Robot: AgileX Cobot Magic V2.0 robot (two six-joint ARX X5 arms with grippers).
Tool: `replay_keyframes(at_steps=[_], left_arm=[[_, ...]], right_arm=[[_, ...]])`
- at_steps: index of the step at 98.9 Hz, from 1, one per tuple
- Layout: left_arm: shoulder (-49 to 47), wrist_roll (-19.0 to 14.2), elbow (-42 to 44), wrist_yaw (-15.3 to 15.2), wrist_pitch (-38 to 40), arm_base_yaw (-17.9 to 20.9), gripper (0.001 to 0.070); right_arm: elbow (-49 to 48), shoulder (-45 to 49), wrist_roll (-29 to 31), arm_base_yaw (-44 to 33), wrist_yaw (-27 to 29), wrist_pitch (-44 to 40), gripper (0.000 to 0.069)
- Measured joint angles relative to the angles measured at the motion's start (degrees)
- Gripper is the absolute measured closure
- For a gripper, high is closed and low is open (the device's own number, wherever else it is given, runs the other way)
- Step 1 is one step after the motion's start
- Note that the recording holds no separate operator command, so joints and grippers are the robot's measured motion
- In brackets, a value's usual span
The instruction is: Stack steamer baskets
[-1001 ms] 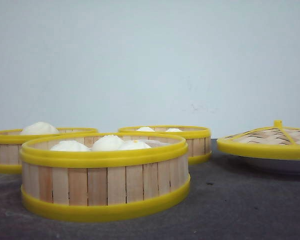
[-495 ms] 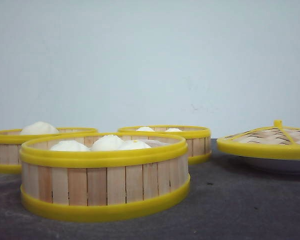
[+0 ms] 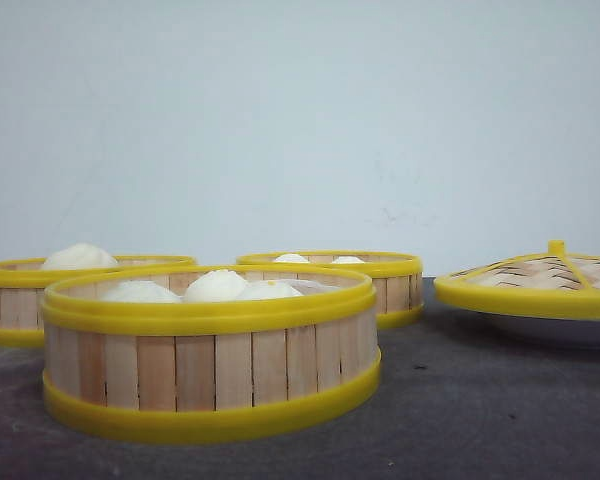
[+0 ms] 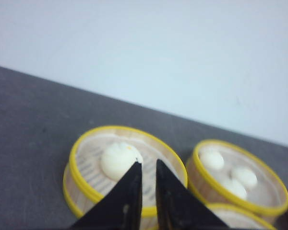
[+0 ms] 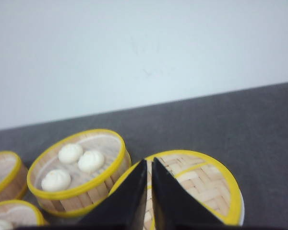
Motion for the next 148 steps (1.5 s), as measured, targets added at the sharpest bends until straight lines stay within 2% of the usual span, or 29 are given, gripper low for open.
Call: replay_keyframes(at_steps=[10,21,38,61,81,86,92,102,109,119,135,148], left_arm=[[7.76,2.78,6.99,2.23,-4.48,0.0,0.0685],[16.22,6.43,13.6,2.71,-8.5,0.0,0.0685],[26.8,11.58,17.35,3.87,-11.19,0.0,0.0685],[32.33,14.23,17.31,3.87,-14.23,0.0,0.0685],[33.03,14.82,17.31,3.89,-15.15,0.0,0.0683],[33.03,14.84,17.31,3.87,-15.15,0.0,0.0675],[33.03,14.84,17.31,3.87,-15.17,0.0,0.0627],[33.03,14.84,17.31,3.87,-15.17,0.0,0.0429],[33.03,14.84,17.31,3.87,-15.15,0.0,0.0308],[33.03,14.84,17.31,3.87,-15.15,0.0,0.0249],[33.03,14.82,17.31,3.89,-15.13,0.0,0.0241],[33.03,14.8,17.31,3.87,-15.13,0.0,0.0241]], right_arm=[[6.05,6.82,-1.97,0.0,0.0,-4.7,0.0679],[10.56,14.58,-4.42,0.0,0.04,-10.51,0.0679],[12.2,25.09,-7.28,0.0,0.11,-15.26,0.0679],[12.2,33.46,-9.6,0.0,0.33,-17.27,0.0679],[12.2,34.97,-10.27,0.0,0.31,-17.25,0.0671],[12.2,34.97,-10.36,0.0,0.33,-17.27,0.0627],[12.2,34.97,-10.45,0.0,0.33,-17.27,0.0506],[12.2,34.97,-10.47,0.0,0.33,-17.53,0.0257],[12.2,34.97,-10.47,0.0,0.31,-17.51,0.0159],[12.2,34.97,-10.43,0.0,0.15,-16.94,0.0117],[12.55,36.15,-8.85,1.36,-2.08,-10.36,0.0109],[17.55,43.04,-7.15,3.85,-4.87,-9.49,0.011]])
